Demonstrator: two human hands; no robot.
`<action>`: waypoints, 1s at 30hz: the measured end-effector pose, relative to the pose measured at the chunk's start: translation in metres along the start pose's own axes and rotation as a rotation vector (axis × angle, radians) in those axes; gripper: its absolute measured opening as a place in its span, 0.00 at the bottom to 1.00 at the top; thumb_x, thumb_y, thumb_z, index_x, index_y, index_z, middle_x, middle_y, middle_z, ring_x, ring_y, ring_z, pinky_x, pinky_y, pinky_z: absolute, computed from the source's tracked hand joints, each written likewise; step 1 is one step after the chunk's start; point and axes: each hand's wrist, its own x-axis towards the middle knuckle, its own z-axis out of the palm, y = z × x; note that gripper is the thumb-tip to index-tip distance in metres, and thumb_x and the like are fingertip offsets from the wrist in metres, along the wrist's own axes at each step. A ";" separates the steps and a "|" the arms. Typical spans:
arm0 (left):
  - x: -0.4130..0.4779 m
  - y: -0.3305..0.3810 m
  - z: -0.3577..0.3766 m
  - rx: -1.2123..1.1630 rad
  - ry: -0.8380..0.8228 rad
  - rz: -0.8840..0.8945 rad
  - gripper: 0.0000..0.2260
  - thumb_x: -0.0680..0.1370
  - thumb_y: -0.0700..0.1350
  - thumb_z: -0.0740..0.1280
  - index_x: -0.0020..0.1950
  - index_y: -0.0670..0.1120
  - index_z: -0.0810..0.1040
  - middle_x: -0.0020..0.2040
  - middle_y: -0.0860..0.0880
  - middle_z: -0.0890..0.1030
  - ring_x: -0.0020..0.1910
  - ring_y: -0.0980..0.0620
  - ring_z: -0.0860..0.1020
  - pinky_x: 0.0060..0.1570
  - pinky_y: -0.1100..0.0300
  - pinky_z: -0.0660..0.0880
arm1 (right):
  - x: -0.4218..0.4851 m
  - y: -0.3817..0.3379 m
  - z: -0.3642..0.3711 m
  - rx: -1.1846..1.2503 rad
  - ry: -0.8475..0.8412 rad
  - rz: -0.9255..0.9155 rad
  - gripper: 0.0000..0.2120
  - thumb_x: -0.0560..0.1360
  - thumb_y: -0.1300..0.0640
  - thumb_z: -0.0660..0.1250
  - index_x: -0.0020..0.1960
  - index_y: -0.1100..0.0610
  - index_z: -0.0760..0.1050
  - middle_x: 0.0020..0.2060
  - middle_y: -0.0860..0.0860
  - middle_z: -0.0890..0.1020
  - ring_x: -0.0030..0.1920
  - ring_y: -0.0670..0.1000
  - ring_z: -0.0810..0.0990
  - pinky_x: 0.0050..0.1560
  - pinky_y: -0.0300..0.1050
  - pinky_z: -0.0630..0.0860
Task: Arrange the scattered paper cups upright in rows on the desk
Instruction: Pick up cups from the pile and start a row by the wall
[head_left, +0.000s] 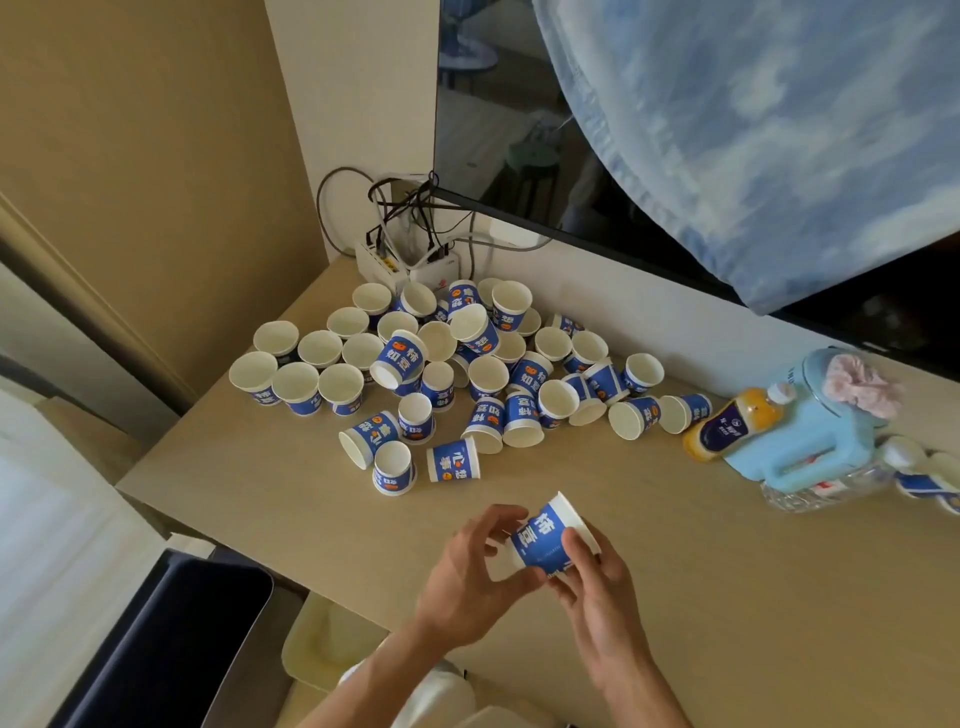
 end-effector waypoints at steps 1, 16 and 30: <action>0.002 0.001 -0.002 0.043 -0.060 0.024 0.30 0.69 0.63 0.74 0.69 0.59 0.73 0.60 0.62 0.78 0.60 0.63 0.75 0.59 0.67 0.71 | 0.000 0.000 -0.002 0.003 0.025 -0.013 0.48 0.52 0.32 0.82 0.65 0.54 0.78 0.54 0.59 0.85 0.51 0.56 0.84 0.51 0.49 0.77; 0.107 -0.068 -0.008 1.019 -0.077 -0.158 0.43 0.74 0.55 0.73 0.79 0.41 0.55 0.72 0.42 0.66 0.70 0.42 0.67 0.71 0.50 0.67 | -0.019 0.000 -0.035 -0.095 0.187 -0.150 0.35 0.57 0.39 0.75 0.61 0.51 0.77 0.46 0.47 0.86 0.47 0.50 0.85 0.45 0.45 0.79; 0.100 -0.086 0.002 1.001 -0.110 -0.165 0.29 0.74 0.54 0.75 0.68 0.48 0.66 0.65 0.48 0.77 0.64 0.46 0.74 0.64 0.53 0.69 | -0.020 0.013 -0.045 -0.120 0.182 -0.128 0.37 0.54 0.42 0.77 0.61 0.54 0.78 0.51 0.51 0.86 0.49 0.48 0.86 0.51 0.48 0.80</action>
